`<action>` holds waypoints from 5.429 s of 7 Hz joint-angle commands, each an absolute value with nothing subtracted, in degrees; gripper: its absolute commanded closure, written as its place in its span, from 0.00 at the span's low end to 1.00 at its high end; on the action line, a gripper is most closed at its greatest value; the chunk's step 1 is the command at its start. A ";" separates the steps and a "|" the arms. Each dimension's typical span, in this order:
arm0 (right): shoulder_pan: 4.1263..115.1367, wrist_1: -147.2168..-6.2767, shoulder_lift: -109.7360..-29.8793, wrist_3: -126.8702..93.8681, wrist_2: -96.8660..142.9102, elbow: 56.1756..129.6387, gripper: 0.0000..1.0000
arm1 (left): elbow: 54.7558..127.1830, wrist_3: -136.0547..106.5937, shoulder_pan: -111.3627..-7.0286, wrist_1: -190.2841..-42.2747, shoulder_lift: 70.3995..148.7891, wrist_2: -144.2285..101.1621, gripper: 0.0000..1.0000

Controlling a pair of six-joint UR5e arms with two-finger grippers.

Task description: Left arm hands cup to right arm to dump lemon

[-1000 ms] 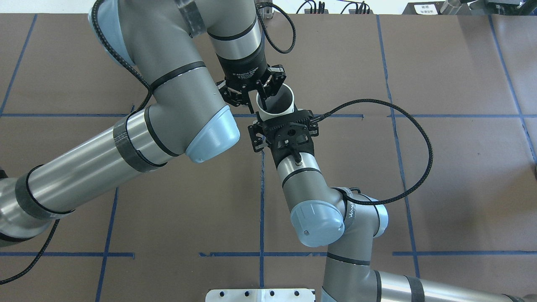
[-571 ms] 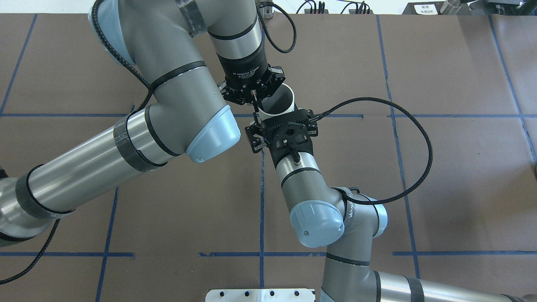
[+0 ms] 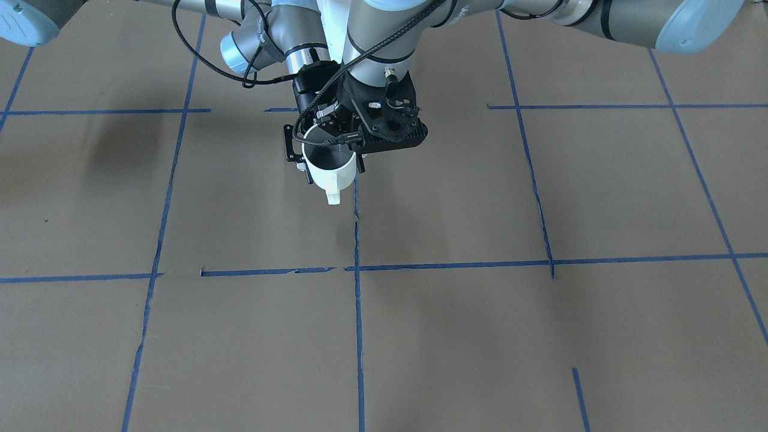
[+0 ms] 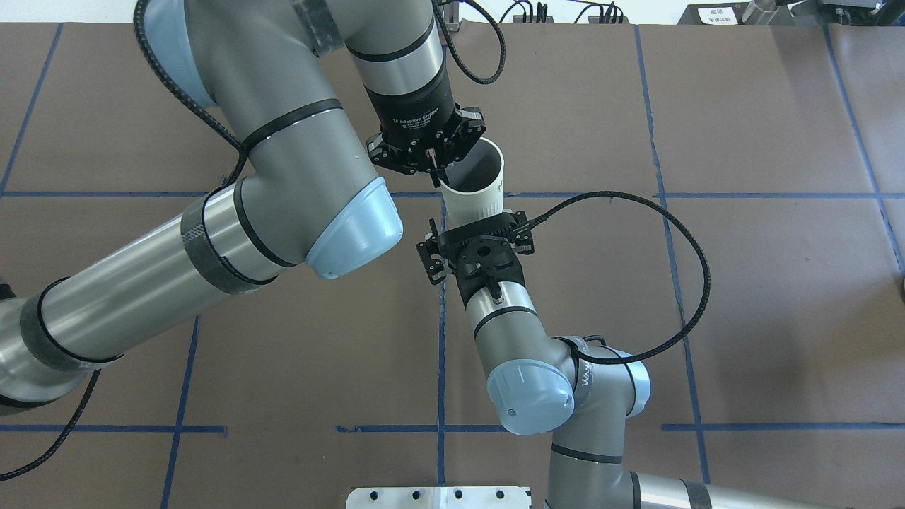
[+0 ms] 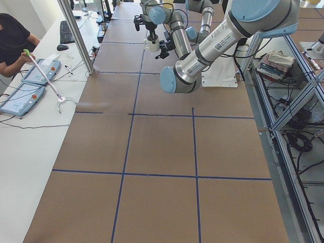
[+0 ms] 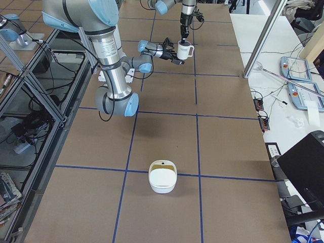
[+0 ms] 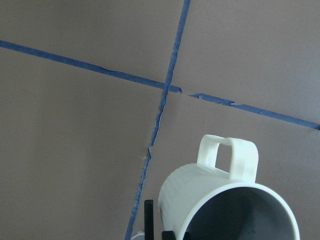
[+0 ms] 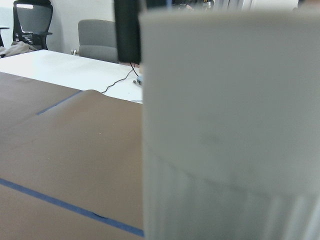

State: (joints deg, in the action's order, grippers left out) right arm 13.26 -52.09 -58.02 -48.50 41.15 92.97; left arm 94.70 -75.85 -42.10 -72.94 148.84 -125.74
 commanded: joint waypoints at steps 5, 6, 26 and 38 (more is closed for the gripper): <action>15.55 -51.86 -59.93 -48.60 42.18 93.07 0.00 | 108.30 -71.85 -51.41 -72.42 136.92 -126.04 1.00; 17.04 -51.94 -62.38 -48.60 43.49 93.25 0.00 | 113.76 -64.85 -53.59 -72.42 129.45 -126.12 1.00; 76.46 -104.50 -99.81 -12.30 130.85 122.26 0.00 | 103.53 -18.66 -79.15 -100.17 87.71 -136.14 0.00; 85.25 -94.92 -109.95 1.85 136.76 113.55 0.00 | 100.64 10.37 -90.70 -70.14 90.88 -139.57 0.00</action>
